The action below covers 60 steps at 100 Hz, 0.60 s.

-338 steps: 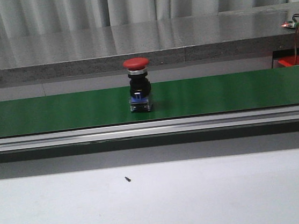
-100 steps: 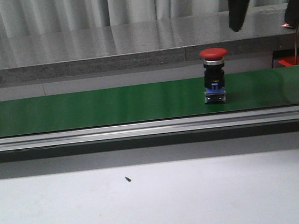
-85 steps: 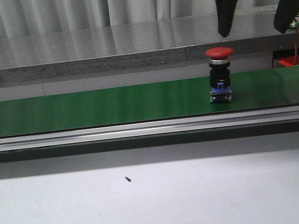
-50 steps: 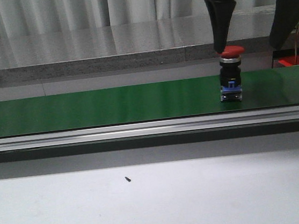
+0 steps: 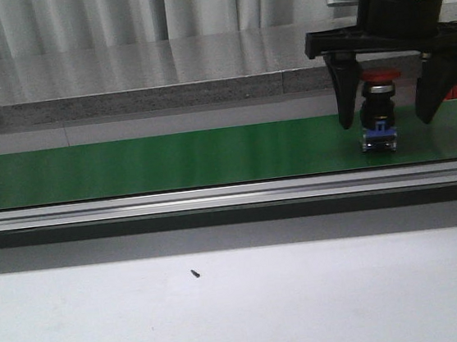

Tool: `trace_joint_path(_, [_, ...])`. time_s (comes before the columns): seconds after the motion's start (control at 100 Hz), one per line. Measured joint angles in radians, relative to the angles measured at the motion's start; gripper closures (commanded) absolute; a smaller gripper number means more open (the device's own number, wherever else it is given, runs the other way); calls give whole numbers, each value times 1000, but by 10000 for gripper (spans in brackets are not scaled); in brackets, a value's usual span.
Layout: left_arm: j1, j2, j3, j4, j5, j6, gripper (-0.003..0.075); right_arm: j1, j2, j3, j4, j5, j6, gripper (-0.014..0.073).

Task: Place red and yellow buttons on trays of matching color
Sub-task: 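Lower the right gripper onto the red button on the belt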

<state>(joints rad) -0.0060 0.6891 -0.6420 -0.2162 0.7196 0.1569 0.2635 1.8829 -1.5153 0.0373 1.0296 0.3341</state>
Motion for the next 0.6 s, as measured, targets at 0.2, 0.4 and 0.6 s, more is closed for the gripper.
trace_joint_path(0.2, [0,0,0,0,0,0,740,-16,14,0,0,-29,0,186])
trace_joint_path(0.4, [0,0,0,0,0,0,740,-19,19,0,-2,-50,1,386])
trace_joint_path(0.6, [0,0,0,0,0,0,740,-30,17,0,-27,-38,1,391])
